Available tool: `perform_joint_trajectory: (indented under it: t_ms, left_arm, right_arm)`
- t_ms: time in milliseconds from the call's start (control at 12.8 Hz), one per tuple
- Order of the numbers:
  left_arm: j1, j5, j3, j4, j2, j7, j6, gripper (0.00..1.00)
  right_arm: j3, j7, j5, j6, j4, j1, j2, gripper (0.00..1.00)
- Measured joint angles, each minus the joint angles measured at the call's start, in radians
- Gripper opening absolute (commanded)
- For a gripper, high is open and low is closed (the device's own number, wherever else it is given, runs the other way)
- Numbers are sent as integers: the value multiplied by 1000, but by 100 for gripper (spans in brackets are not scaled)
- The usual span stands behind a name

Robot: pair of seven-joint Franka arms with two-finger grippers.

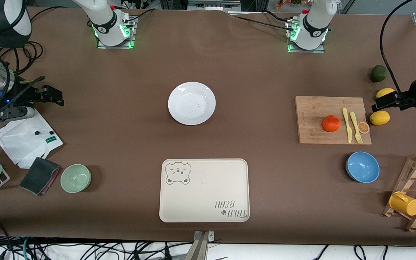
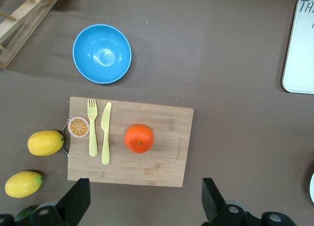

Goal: Place orange and plate with both arms

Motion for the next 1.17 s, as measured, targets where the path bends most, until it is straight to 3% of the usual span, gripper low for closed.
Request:
perform_joint_trajectory:
  t_ms: [1172]
  left_arm:
    - [8, 0, 4, 0, 0, 22, -13, 100]
  right_arm:
    - [0, 0, 0, 0, 0, 0, 0, 100]
